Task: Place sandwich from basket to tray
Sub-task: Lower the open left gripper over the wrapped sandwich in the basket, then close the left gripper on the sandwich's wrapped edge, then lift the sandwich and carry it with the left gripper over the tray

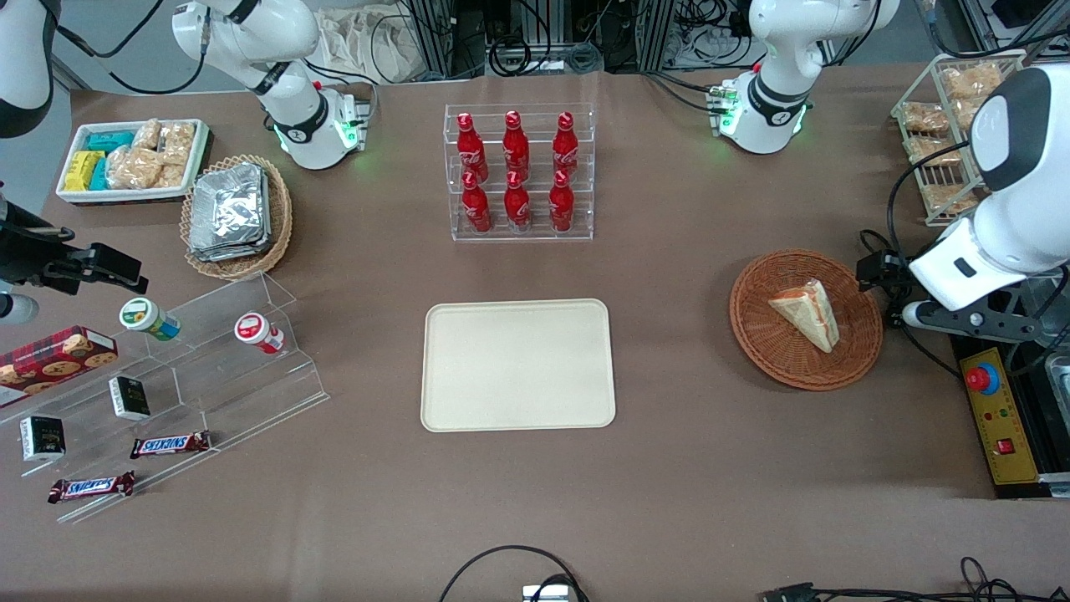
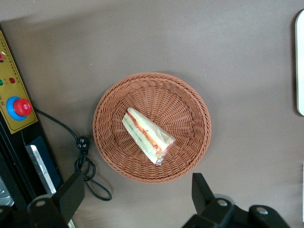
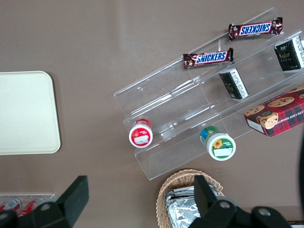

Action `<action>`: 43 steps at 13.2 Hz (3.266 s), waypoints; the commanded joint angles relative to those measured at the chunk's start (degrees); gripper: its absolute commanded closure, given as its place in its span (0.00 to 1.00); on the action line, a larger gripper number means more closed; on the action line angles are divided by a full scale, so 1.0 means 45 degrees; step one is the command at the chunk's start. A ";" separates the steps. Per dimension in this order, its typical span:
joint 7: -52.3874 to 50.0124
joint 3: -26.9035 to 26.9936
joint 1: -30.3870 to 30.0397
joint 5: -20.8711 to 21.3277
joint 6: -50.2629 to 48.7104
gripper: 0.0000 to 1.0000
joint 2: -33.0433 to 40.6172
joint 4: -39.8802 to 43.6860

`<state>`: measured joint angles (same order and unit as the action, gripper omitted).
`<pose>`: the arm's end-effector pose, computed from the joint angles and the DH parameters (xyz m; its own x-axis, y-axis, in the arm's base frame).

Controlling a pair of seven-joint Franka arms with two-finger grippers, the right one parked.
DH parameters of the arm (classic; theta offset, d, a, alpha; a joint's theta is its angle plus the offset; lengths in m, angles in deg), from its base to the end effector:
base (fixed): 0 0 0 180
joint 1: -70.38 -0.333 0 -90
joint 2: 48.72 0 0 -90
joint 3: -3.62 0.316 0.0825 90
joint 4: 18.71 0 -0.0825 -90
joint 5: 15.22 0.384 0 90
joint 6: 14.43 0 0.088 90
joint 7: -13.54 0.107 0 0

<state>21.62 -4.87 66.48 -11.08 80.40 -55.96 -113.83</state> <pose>0.5865 -0.0358 0.5178 0.9647 -0.2255 -0.1358 -0.2320 -0.9722 -0.0332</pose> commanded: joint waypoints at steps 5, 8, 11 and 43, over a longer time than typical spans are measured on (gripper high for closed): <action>-0.0271 0.0051 0.0338 0.0252 -0.1248 0.00 -0.1672 0.1552; -0.4942 0.0071 0.0281 0.0252 0.1261 0.00 -0.1245 -0.0980; -0.7477 0.0129 0.0047 0.0193 0.3685 0.00 -0.0268 -0.3814; -1.2968 -0.3146 -0.0013 0.0291 0.2895 1.00 -0.1589 -0.2384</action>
<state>-35.94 -15.23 65.96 -10.65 96.28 -60.01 -129.60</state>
